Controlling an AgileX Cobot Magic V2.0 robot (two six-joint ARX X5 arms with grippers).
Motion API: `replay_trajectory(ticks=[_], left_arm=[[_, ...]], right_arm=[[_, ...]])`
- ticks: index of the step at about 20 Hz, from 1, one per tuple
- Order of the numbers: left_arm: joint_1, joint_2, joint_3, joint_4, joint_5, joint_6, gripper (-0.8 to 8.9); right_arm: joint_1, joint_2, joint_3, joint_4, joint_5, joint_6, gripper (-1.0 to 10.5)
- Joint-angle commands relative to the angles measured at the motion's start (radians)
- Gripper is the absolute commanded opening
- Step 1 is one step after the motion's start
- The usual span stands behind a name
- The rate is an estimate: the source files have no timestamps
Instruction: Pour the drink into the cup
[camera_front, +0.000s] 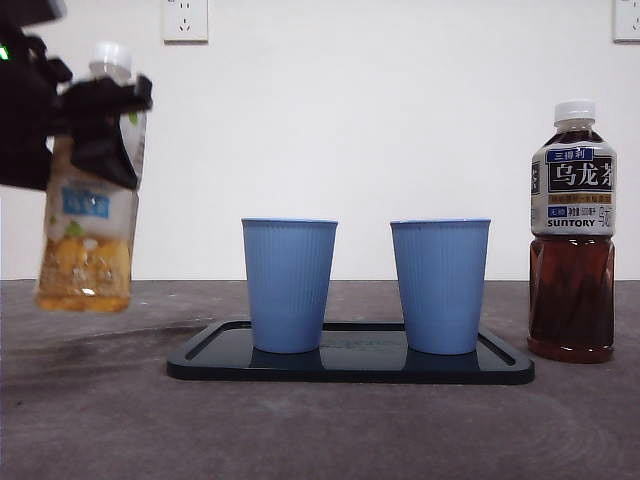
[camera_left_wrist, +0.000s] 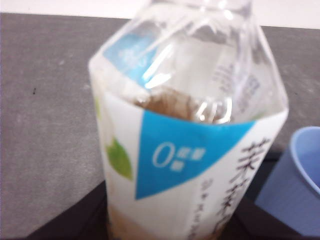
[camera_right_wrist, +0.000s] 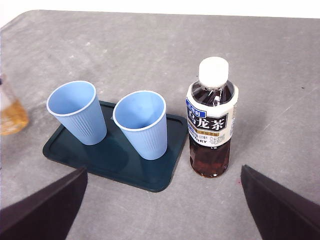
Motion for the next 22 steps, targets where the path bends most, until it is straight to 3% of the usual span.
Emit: replay_trajectory(ticks=[1,6,15,19,22], left_arm=[[0.000,0.071,0.014,0.123,0.003,-0.051,1.51],[0.002,0.212,0.014,0.282,0.005,-0.058,1.53],[0.002,0.296,0.014,0.329,0.004,-0.051,1.62],[0.002,0.288,0.014,0.314,0.004,0.006,3.15],[0.002,0.275,0.014,0.311,0.004,0.026,3.53]], right_arm=[[0.006,0.003,0.011,0.014,-0.001,-0.015,4.9],[0.006,0.003,0.011,0.014,0.000,-0.014,4.9],[0.006,0.003,0.011,0.014,0.000,-0.011,4.9],[0.006,0.003,0.011,0.014,0.000,-0.009,4.9],[0.006,0.003,0.011,0.014,0.000,-0.006,4.9]])
